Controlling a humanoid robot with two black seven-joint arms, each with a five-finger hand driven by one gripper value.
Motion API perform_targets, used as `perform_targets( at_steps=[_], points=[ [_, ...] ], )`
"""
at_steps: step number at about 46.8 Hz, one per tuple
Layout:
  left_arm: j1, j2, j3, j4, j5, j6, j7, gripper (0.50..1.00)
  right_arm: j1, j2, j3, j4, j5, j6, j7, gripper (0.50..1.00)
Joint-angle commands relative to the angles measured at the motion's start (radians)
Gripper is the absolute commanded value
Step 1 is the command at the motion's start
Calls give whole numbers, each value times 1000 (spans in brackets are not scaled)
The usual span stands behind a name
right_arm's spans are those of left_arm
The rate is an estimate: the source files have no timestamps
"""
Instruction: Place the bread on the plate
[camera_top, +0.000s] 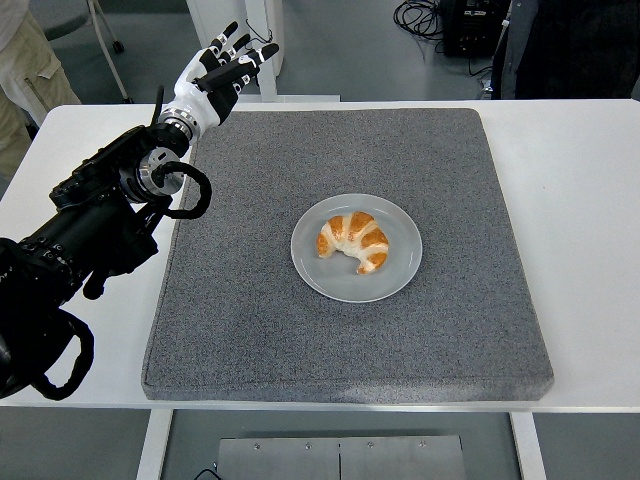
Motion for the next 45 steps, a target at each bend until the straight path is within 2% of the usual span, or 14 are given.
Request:
perform_targets(
  at_steps=[1,45],
  points=[
    [-1,0,-13,1,-13,4,-2,1000,0,0,-2,0,0,0,0,1000],
    [4,0,-68,6,-26,21,-11,1000,0,0,-2,0,0,-6,0,1000]
  ],
)
